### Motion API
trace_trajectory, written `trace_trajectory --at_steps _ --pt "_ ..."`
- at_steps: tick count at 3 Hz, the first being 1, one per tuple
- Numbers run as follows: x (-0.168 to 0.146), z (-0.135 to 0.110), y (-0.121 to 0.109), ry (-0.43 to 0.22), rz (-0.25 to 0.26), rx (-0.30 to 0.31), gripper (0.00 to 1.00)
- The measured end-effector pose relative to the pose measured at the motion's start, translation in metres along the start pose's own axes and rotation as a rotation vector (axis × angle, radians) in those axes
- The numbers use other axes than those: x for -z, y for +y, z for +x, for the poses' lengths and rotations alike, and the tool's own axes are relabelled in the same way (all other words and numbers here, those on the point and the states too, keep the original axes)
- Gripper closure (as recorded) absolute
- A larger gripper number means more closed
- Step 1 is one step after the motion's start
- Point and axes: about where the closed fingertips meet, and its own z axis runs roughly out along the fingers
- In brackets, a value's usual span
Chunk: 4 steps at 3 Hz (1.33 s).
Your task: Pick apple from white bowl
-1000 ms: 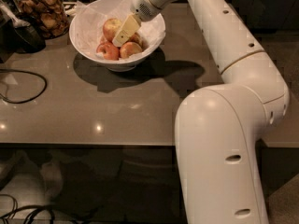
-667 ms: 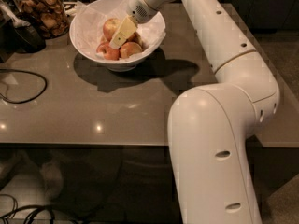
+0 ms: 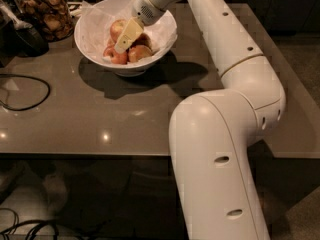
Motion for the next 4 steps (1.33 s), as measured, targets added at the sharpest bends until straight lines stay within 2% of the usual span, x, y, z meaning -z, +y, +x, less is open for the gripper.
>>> trace_trajectory --at_steps 1,4 --pt "-0.0007 -0.0016 -0.0016 0.005 0.002 -0.004 0.1" --pt "-0.0007 -0.0017 -0.0017 0.005 0.002 -0.004 0.81"
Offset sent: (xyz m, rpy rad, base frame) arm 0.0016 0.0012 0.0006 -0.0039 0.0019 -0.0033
